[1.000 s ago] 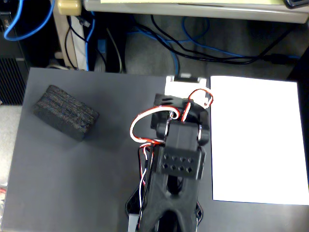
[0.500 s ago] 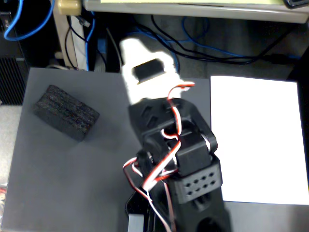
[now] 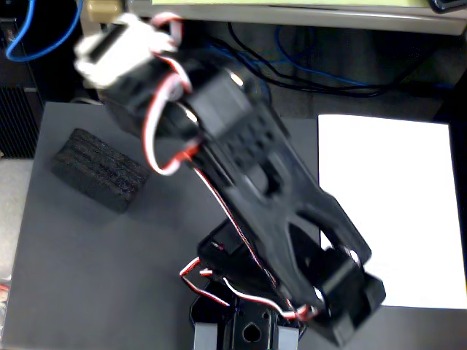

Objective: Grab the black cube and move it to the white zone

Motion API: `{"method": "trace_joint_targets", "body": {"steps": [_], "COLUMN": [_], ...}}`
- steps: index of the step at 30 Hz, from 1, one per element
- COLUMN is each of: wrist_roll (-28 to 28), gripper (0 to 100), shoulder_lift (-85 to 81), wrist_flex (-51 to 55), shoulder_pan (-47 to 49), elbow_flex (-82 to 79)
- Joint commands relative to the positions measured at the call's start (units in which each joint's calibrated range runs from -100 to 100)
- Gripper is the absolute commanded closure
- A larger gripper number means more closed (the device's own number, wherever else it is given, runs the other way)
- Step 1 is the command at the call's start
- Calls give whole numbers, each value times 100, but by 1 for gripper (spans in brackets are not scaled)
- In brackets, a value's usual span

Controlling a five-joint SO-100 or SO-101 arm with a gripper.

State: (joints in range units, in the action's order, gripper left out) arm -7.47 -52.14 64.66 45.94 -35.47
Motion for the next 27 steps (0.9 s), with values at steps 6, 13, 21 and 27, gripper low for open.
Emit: {"method": "trace_joint_targets", "body": {"steps": [6,13,21,27], "wrist_roll": [-1322,-3464,-4957,-5392], "gripper": [98,98,86,65], "shoulder_lift": [1766,2917,2909,2942], "wrist_flex": [1853,2831,3140,3131], "shoulder_pan": [645,667,667,601], "elbow_flex": [2549,2640,2640,3084]}}
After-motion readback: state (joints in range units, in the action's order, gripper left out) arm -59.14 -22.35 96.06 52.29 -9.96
